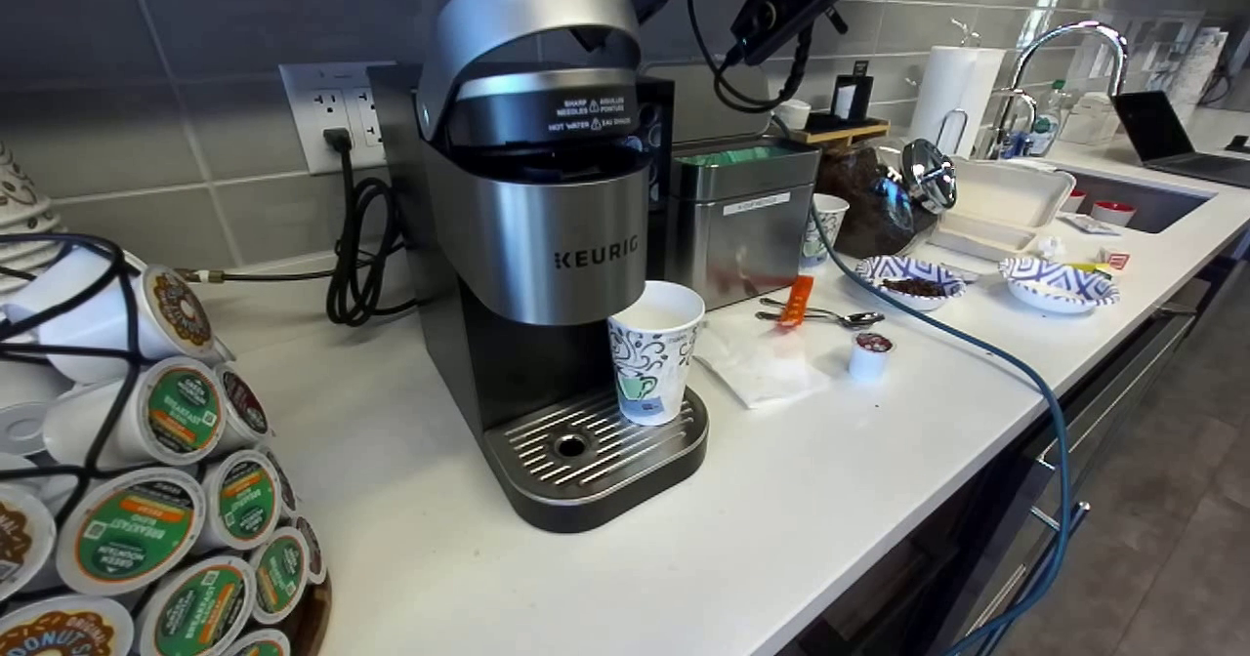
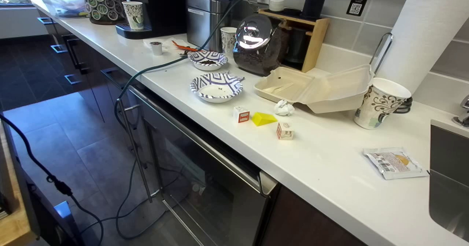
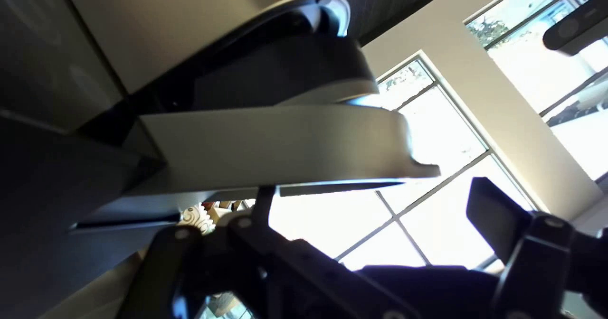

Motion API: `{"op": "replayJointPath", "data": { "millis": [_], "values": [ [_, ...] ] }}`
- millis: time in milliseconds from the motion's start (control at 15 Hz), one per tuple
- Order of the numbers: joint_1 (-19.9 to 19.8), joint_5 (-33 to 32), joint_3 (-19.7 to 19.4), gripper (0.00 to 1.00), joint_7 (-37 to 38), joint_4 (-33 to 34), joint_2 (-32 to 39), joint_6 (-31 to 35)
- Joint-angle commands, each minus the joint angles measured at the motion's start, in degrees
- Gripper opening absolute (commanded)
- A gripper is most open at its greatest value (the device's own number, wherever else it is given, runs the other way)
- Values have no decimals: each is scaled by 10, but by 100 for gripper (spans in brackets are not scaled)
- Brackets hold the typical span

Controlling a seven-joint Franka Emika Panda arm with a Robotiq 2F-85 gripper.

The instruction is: Close the lid of the coffeemaker

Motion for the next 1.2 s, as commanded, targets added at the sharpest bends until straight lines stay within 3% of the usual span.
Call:
{"op": "replayJointPath", "data": {
  "millis": [0, 467, 733, 1067, 1133],
  "values": [
    [0, -28, -10, 100, 33, -26, -16, -42],
    [-1, -44, -25, 100, 51, -48, -29, -23],
    [-3, -34, -52, 100, 33, -158, -117, 74],
    [29, -37, -79, 100, 64, -280, -200, 233],
    [6, -57, -36, 100, 81, -306, -216, 280]
  ]
}}
